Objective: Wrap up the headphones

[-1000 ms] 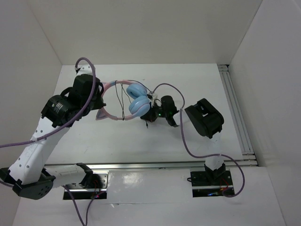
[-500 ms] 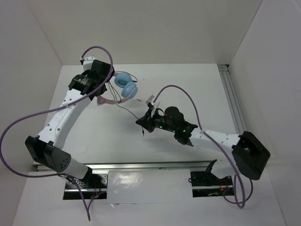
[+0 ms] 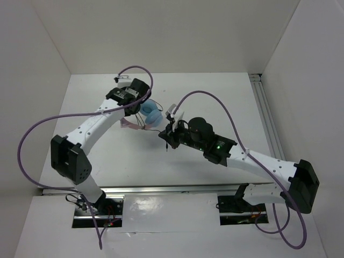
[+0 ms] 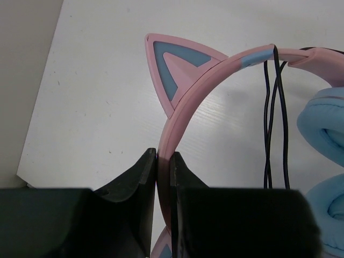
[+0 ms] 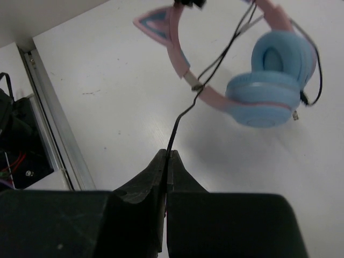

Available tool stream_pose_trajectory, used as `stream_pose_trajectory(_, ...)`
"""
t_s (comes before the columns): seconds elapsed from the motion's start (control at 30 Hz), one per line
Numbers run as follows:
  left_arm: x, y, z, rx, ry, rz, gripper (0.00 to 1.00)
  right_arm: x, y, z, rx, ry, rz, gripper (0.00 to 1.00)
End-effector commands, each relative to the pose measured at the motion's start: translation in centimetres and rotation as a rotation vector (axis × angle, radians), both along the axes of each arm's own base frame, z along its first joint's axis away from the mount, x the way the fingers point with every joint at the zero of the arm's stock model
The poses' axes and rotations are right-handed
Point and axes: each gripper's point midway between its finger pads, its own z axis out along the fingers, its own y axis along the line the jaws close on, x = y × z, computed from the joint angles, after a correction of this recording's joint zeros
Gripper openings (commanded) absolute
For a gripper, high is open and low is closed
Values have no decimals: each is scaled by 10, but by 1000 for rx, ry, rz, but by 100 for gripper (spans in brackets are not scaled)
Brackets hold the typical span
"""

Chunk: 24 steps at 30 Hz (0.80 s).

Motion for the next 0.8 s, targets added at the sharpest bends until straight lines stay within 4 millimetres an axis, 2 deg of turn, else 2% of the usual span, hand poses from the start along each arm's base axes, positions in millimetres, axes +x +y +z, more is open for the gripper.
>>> stream_pose_trajectory(0.0,3,-3,9,28,-45,51,0,-5,3,39,23,-43,33,0)
stream_pose_trajectory(0.1,4,-9,-5,-27,11,20,0,-2,1,43,19,-45,12,0)
stream_pose_trajectory(0.13,4,-7,-6,-33,23,16,0,1,-3,50,14,-78,-4,0)
stream_pose_trajectory(0.2,7,-15,-25,-24,78,-79,0,13,-14,48,-29,-99,-77,0)
stream_pose_trajectory(0.33,3,-59,-32,-99,93,-330,0,37,-35,47,-116,-155,-154,0)
stream_pose_trajectory(0.37,1,-66,-31,-101,95,-370,0,41,-38,38,-164,-162,-152,0)
stream_pose_trajectory(0.43,-5,-83,-30,-86,100,-499,0,51,-46,37,-193,-176,-186,0)
stream_pose_trajectory(0.53,-17,-96,-25,-57,104,-598,0,50,-45,37,-206,-195,-168,0)
stream_pose_trajectory(0.67,-39,-126,-18,-97,92,-774,0,55,-48,40,-247,-261,-164,0)
stream_pose_trajectory(0.73,-54,-128,-28,-113,134,-822,0,63,-57,41,-275,-282,-209,0)
stream_pose_trajectory(0.77,-60,-129,-23,-133,124,-849,0,65,-58,44,-274,-296,-220,0)
